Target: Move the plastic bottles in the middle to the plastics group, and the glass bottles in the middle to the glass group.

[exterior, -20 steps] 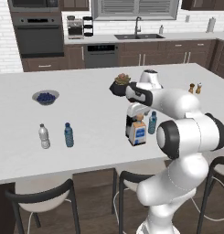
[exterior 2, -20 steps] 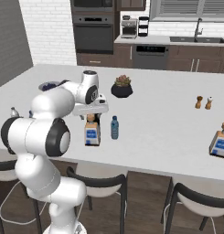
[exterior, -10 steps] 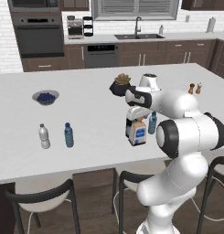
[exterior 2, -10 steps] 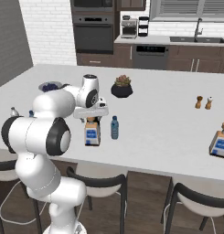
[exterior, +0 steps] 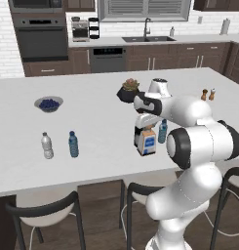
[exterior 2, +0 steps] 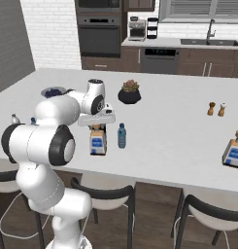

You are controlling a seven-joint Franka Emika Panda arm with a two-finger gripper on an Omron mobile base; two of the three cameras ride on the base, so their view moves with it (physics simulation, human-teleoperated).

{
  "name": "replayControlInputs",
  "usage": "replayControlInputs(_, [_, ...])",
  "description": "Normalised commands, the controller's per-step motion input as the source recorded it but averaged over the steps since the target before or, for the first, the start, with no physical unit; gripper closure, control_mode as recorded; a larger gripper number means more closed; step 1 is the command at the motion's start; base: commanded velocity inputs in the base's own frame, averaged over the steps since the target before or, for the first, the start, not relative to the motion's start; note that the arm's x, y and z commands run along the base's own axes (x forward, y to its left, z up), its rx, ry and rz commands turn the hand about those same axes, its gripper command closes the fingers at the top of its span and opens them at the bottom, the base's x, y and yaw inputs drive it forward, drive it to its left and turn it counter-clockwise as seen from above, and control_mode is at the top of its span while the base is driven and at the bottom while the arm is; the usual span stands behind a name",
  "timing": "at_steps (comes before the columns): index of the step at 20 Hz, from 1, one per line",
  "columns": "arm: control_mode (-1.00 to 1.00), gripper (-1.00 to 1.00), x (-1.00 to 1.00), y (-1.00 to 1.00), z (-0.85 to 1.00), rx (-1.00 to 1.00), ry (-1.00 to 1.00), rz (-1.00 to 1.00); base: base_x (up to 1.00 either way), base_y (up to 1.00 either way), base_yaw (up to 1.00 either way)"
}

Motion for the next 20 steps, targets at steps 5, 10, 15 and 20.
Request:
replayControlInputs(5, [-1.0,1.0,0.0,0.0,0.0,0.0,0.0,0.0,0.0,0.0,0.0])
replayControlInputs(10, [-1.0,1.0,-0.39,0.0,0.03,0.0,0.0,0.0,0.0,0.0,0.0])
replayControlInputs(15, [-1.0,1.0,-0.88,-0.05,0.21,0.0,0.0,0.0,0.0,0.0,0.0])
replayControlInputs(20, [-1.0,1.0,-0.78,-0.15,0.24,0.0,-0.01,0.0,0.0,0.0,0.0])
